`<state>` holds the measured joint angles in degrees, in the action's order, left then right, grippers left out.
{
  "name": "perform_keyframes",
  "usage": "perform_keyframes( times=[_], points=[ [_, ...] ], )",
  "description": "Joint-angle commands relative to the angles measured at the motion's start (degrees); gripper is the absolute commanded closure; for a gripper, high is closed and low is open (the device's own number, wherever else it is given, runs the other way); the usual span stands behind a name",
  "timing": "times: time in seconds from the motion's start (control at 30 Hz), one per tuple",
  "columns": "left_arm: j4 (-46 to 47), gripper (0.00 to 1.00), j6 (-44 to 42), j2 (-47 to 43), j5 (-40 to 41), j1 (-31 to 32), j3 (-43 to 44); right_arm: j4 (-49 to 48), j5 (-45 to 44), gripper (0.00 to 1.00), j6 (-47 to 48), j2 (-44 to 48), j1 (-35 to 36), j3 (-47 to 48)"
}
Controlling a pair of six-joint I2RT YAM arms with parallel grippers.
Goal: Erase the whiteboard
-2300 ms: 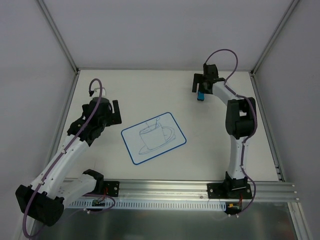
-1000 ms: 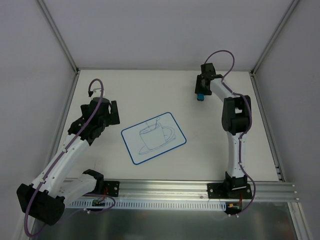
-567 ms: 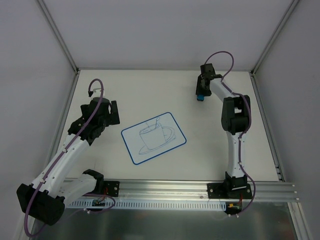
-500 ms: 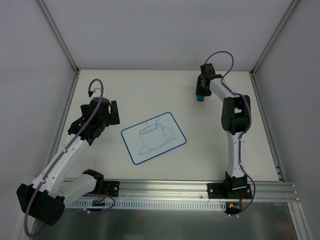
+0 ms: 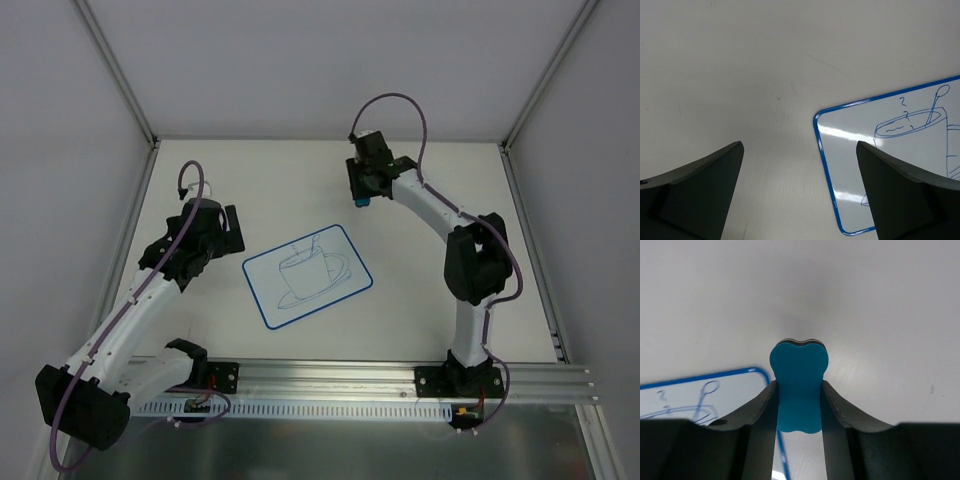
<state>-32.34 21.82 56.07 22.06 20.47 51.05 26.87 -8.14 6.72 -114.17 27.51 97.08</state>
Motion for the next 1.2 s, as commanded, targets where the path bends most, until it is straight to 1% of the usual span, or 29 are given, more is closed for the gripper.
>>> perform_keyframes(
  times=[0.0, 0.03, 0.1, 0.13, 0.17, 0.23, 0.3, 0.37, 0.4, 0.5, 0.57, 0.73, 0.8, 1.0, 1.07, 1.17],
  points=[
    [-1.1, 0.02, 6.8, 0.0, -4.6, -1.5, -1.4, -1.0, 0.1, 0.91, 0.8, 4.0, 6.2, -3.0],
    [-1.2, 0.02, 8.0, 0.4, -5.3, -1.8, -1.7, -1.4, 0.1, 0.92, 0.5, 3.9, 9.1, -3.6],
    [-1.2, 0.02, 12.0, 2.1, -7.7, -2.5, -2.8, -2.4, -0.1, 0.92, -0.9, 3.2, 11.7, -4.5],
    [-1.1, 0.02, 13.4, 2.9, -8.4, -3.0, -3.2, -2.5, -0.1, 0.96, -1.6, 2.6, 13.8, -4.5],
    [-1.1, 0.04, 16.6, 5.2, -8.8, -3.0, -4.0, -2.4, -0.1, 0.96, -2.2, 1.4, 14.9, -4.4],
    [-1.0, 0.08, 19.6, 8.3, -9.8, -3.0, -4.6, -2.8, -0.7, 1.00, -3.6, 0.2, 17.6, -4.4],
    [-0.9, 0.19, 21.8, 13.7, -10.3, -3.0, -3.9, -3.5, -1.0, 1.00, -4.7, -1.0, 19.1, -4.4],
    [-0.6, 0.28, 22.9, 18.1, -9.6, -3.0, -3.5, -4.5, -1.0, 1.00, -5.1, -1.6, 21.0, -4.7],
    [-0.4, 0.38, 23.3, 19.2, -9.3, -3.0, -3.4, -4.7, -0.9, 1.00, -5.2, -2.1, 21.6, -4.6],
    [2.4, 0.47, 24.8, 20.4, -8.4, -3.0, -5.2, -5.3, -1.7, 1.00, -6.1, -3.2, 24.3, -4.3],
    [4.2, 0.49, 25.2, 20.6, -8.2, -3.0, -7.0, -5.5, -1.7, 1.00, -6.5, -3.9, 25.2, -3.7],
    [6.5, 0.57, 24.5, 24.3, -8.8, -3.0, -7.2, -5.5, -1.7, 1.00, -6.9, -6.4, 27.2, -1.8],
    [7.4, 0.57, 24.7, 25.6, -9.3, -3.0, -7.8, -5.7, -1.2, 1.00, -8.7, -7.5, 27.6, -1.0],
    [9.6, 0.60, 24.6, 27.3, -9.8, -3.0, -8.8, -5.7, -0.4, 1.00, -10.1, -10.4, 29.1, 0.7],
    [9.7, 0.65, 25.0, 28.3, -9.6, -3.0, -9.0, -5.8, -0.8, 1.00, -10.8, -11.1, 29.8, 1.4],
    [10.1, 0.75, 26.2, 29.4, -9.6, -3.0, -9.9, -5.5, -3.1, 1.00, -12.2, -11.5, 30.1, 0.9]
  ],
)
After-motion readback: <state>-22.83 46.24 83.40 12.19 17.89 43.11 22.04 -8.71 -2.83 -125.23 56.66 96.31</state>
